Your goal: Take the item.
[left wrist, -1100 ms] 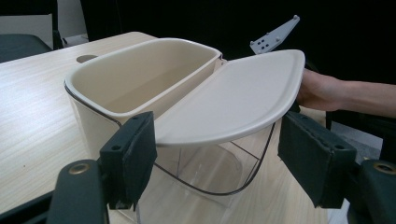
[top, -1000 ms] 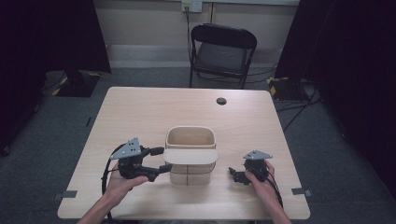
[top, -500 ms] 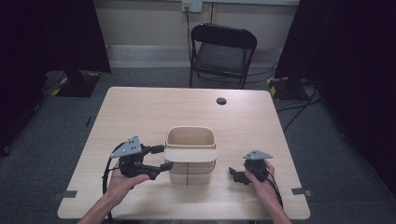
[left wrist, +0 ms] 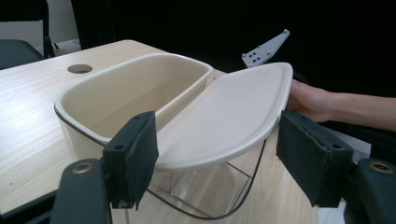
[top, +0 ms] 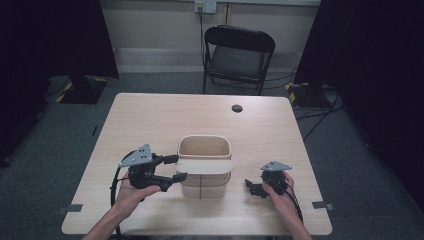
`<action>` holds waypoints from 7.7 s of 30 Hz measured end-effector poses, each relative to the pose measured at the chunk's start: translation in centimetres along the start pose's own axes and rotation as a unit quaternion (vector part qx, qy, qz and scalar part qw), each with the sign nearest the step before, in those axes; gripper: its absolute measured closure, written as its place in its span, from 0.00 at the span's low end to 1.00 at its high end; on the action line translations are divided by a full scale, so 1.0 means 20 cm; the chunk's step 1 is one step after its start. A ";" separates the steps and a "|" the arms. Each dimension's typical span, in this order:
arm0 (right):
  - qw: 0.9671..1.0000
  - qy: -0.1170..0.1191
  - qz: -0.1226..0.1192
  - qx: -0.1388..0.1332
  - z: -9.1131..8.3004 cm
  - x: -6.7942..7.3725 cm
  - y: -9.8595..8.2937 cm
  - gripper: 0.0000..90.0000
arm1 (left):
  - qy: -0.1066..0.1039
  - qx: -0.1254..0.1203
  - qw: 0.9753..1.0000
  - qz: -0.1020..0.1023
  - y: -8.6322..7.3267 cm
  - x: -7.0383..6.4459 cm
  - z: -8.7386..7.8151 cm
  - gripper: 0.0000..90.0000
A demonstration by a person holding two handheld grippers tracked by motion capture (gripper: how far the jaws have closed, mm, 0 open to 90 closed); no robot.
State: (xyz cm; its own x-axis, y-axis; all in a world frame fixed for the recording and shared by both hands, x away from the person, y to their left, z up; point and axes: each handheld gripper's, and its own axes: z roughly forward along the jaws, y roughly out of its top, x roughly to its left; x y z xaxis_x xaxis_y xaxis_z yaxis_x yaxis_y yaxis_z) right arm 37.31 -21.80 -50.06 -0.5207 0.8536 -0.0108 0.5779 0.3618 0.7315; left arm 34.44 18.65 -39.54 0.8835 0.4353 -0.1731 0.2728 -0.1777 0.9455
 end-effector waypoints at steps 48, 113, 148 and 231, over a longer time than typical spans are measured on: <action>1.000 -0.001 0.000 0.000 0.00 0.00 0.00 0.13 | -0.010 -0.012 1.000 -0.009 0.07 0.07 0.06 0.36; 1.000 -0.001 0.000 0.000 0.00 0.00 0.00 0.13 | -0.041 0.002 0.999 -0.016 0.13 0.11 0.08 0.65; 1.000 0.000 0.000 0.000 0.00 0.00 0.00 0.13 | -0.040 0.000 0.999 -0.018 0.13 0.11 0.09 0.64; 1.000 0.000 0.000 0.000 0.00 0.00 0.00 0.13 | -0.045 0.001 0.999 -0.020 0.13 0.11 0.09 0.65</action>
State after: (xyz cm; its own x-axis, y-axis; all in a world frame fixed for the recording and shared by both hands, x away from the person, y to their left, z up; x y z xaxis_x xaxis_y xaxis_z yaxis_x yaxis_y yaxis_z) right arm 37.31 -21.79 -50.06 -0.5199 0.8541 -0.0110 0.5780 0.3612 0.7317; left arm 37.83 17.61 -37.94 0.9024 0.3609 -0.2353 0.3093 -0.1628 0.9369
